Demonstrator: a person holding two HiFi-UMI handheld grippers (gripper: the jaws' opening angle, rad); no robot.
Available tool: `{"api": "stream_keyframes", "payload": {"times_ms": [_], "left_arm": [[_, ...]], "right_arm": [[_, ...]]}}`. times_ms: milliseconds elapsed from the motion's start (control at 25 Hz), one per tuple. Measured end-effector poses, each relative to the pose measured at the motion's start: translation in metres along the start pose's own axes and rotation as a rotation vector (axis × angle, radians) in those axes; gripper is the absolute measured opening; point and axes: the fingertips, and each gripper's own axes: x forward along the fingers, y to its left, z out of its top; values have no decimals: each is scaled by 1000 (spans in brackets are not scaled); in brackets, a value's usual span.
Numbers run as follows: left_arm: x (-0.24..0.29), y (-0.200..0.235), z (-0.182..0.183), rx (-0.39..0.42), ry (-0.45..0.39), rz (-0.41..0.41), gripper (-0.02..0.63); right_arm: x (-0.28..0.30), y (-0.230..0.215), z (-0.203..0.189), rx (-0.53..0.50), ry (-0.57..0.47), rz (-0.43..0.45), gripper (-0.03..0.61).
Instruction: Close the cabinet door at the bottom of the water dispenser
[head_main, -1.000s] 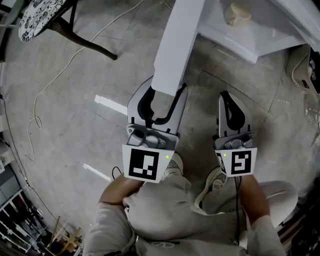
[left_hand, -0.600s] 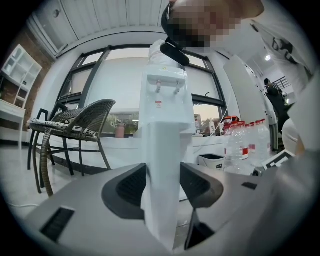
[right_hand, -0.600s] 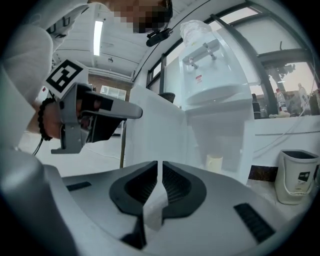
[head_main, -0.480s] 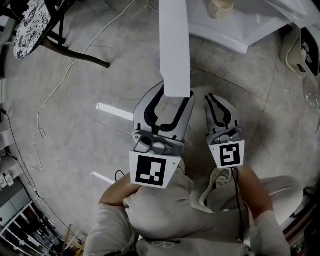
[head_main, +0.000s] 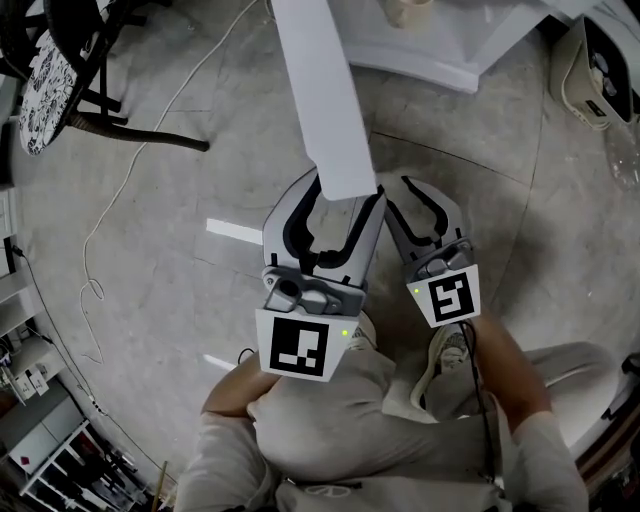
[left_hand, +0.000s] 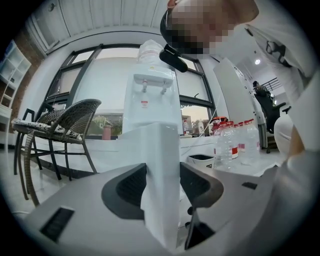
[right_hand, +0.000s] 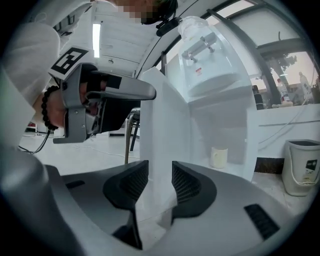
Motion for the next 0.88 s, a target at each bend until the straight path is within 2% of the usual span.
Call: {"api": "stream_keyframes", "payload": {"times_ms": [80,200,480,680,880], "left_arm": [[4,-7,0,14,-3,-26,213],[11,-19,1,38,0,-68,173],[19,-29,3,60,-11,-97,163],[31,-42,5,65,-26,-129,150],[47,-55,8,70,-51,-169,140]], "right_arm": [[4,2,-3,-13,10,6,143],[11,3,-10,-38,33,9,161],[19,-13,-6,-55,21,-40,175],[12,-33,-4,11,-15,-101,175],[4,-58,-3,19,-29,-157,175]]}}
